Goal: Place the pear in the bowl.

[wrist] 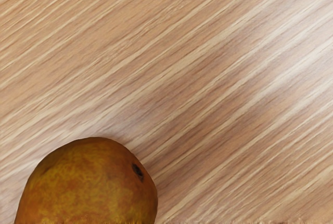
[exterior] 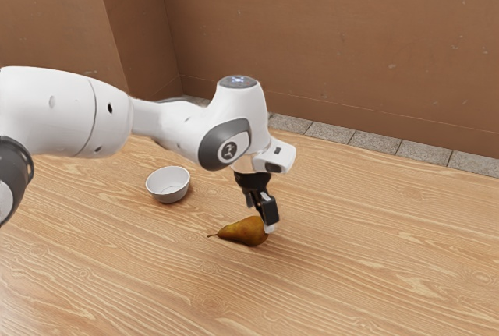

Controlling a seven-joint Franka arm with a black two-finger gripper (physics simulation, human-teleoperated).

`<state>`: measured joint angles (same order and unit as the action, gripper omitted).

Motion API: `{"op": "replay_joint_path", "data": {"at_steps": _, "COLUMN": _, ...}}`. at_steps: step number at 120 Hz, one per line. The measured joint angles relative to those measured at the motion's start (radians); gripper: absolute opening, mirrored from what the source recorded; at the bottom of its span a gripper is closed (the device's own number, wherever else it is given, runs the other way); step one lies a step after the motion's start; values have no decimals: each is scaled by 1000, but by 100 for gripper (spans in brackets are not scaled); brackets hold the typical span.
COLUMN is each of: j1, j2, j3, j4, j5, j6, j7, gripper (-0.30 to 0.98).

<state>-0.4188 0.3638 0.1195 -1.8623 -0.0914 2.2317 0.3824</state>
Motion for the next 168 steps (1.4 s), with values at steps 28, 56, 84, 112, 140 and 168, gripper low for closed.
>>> {"op": "replay_joint_path", "data": {"at_steps": 28, "j1": 0, "j2": 2, "j3": 59, "j4": 1, "j5": -20, "j6": -82, "j7": 170, "gripper": 69}}
{"op": "replay_joint_path", "data": {"at_steps": 56, "j1": 0, "j2": 25, "j3": 61, "j4": 3, "j5": -52, "j6": -116, "j7": 366, "gripper": 69}}
{"op": "replay_joint_path", "data": {"at_steps": 84, "j1": 1, "j2": 68, "j3": 61, "j4": 39, "j5": -104, "j6": -107, "j7": 535, "gripper": 69}}
{"op": "replay_joint_path", "data": {"at_steps": 112, "j1": 7, "j2": 69, "j3": 65, "j4": 51, "j5": -114, "j6": -104, "j7": 649, "gripper": 69}}
{"op": "replay_joint_path", "data": {"at_steps": 140, "j1": 8, "j2": 107, "j3": 83, "j4": 81, "j5": -131, "j6": -101, "j7": 727, "gripper": 69}}
{"op": "replay_joint_path", "data": {"at_steps": 168, "j1": 19, "j2": 138, "j3": 85, "j4": 100, "j5": -152, "j6": -98, "j7": 780, "gripper": 69}}
